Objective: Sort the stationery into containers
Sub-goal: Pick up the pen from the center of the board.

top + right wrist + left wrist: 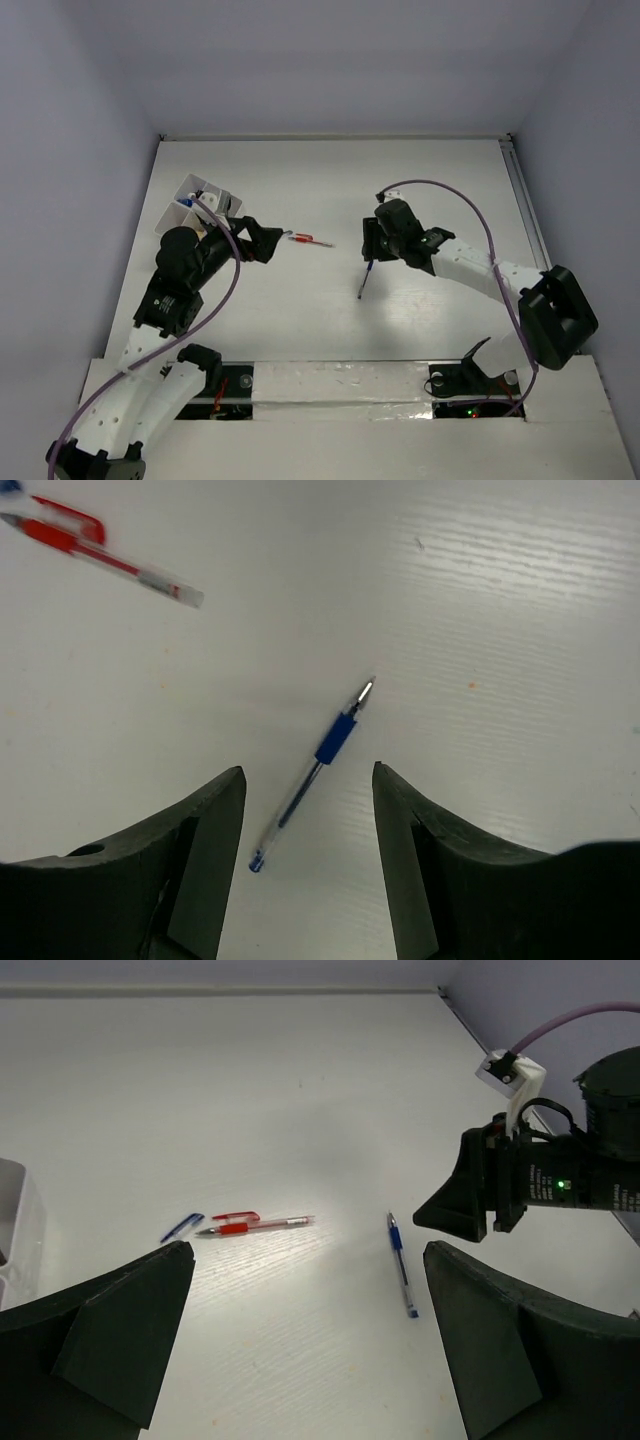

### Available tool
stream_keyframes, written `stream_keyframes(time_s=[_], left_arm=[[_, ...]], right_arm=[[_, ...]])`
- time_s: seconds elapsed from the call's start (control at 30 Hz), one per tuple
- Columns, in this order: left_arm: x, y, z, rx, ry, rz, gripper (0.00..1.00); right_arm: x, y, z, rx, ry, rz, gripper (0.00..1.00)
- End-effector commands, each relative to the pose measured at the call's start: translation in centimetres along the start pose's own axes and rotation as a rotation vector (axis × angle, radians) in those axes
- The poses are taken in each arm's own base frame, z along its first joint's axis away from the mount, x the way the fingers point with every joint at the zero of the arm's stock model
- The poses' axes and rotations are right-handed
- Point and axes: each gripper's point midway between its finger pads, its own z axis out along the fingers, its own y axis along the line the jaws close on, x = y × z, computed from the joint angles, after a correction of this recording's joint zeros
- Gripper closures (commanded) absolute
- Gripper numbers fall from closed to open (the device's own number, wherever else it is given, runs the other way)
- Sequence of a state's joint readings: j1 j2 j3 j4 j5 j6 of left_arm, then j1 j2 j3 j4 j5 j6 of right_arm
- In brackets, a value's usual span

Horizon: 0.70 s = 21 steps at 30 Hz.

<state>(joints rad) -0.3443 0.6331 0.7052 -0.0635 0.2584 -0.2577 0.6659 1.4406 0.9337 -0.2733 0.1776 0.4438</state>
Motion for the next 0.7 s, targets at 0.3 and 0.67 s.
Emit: stream_keyframes(time_s=[0.3, 0.67], left_arm=[[1.2, -1.4, 0.8, 0.103, 0.059, -0.016, 0.01], [2.3, -2.1, 1.2, 0.159, 0.105, -0.030, 0.31]], right_arm=[[4.1, -2.2, 4.5, 0.146, 0.185, 0.011, 0.54], [6.9, -2.8, 6.8, 0.172, 0.271, 0.005, 0.97]])
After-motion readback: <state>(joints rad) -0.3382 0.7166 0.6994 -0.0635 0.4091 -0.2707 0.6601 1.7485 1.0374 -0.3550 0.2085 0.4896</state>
